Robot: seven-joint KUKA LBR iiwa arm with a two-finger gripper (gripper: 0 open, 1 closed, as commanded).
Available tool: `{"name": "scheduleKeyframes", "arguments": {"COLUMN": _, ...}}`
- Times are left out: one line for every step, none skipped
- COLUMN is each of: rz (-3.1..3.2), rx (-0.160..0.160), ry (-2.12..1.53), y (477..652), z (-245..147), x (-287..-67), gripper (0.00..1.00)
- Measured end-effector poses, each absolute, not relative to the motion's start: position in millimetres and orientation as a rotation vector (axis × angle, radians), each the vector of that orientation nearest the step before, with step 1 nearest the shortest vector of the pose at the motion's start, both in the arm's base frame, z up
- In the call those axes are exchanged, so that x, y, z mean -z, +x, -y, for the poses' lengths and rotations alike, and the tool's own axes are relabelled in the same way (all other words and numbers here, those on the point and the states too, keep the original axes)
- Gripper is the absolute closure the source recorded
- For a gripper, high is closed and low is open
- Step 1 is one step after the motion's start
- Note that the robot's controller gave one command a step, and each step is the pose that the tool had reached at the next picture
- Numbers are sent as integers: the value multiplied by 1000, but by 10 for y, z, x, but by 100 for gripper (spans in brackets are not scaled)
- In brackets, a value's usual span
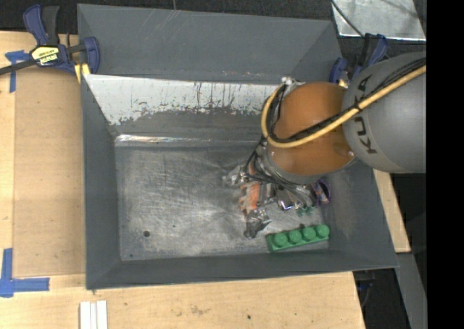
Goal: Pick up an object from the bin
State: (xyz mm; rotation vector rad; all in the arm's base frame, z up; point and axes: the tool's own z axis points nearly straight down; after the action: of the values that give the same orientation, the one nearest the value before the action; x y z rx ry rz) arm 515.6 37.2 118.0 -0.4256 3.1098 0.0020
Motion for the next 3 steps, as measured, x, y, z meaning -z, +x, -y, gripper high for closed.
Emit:
{"name": "scheduleKeyframes", "arguments": {"rz": -3064, "rx": 1, "ry": -679, "y": 5110, "z": -224, "x": -1374, "gripper": 0}}
{"name": "scheduleKeyframes", "arguments": {"rz": -2983, "rx": 2, "ry": -967, "y": 5111, "z": -17, "x": -1228, "gripper": 0}}
{"name": "scheduleKeyframes", "arguments": {"rz": -2996, "rx": 1, "ry": -938, "y": 5112, "z": 38, "x": -1156, "gripper": 0}}
